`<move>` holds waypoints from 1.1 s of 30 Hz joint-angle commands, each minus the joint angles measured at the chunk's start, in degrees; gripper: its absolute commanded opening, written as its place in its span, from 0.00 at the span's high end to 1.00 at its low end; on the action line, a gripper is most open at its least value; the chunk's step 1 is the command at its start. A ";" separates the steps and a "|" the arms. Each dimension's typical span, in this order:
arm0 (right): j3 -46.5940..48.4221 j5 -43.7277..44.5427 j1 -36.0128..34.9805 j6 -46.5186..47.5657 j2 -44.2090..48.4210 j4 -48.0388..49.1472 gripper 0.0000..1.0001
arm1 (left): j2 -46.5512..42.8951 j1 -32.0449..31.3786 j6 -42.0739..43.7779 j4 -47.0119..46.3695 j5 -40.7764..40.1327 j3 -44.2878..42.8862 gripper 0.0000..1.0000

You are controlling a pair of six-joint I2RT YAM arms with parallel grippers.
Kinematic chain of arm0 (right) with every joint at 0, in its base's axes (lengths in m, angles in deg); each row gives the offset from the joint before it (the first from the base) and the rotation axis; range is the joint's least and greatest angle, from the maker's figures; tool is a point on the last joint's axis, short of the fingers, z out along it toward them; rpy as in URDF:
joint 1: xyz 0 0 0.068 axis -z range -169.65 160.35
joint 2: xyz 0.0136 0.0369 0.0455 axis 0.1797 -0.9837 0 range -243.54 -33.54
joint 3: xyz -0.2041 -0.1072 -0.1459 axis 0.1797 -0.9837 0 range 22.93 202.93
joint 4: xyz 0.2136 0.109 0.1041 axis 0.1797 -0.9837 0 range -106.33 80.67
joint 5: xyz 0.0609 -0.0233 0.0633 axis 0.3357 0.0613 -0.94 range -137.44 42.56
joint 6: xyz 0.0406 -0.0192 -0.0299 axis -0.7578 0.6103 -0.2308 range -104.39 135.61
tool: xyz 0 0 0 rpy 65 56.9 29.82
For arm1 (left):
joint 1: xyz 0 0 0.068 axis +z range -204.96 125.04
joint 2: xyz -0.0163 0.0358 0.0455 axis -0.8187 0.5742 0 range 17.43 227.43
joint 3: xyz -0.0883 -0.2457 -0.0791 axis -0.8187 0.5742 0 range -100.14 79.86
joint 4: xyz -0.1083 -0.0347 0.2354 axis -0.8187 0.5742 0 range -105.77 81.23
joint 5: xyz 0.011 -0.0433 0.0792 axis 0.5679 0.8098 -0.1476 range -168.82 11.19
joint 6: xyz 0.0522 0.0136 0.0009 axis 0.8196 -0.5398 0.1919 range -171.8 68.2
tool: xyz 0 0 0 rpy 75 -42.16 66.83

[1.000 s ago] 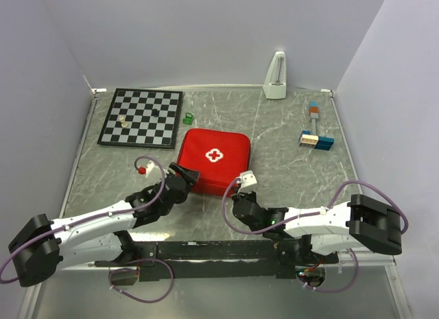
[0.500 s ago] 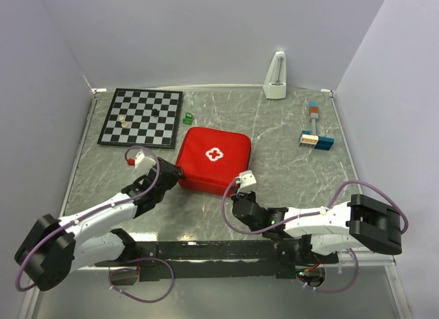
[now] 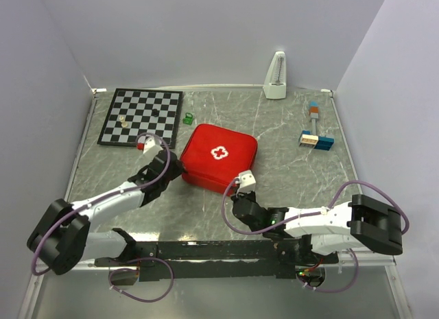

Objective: Organize the medicine kit
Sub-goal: Zip the medicine box at the center of the board.

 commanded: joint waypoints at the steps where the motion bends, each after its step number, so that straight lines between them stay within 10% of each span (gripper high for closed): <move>1: 2.13 0.28 -0.99 0.40 2.89 -1.26 1.00 | 4.04 1.31 7.24 -0.91 3.00 -4.65 0.99; 33: -1.57 2.83 4.37 -7.41 10.63 -16.82 1.00 | 21.89 19.15 31.25 -10.67 29.98 -19.34 0.99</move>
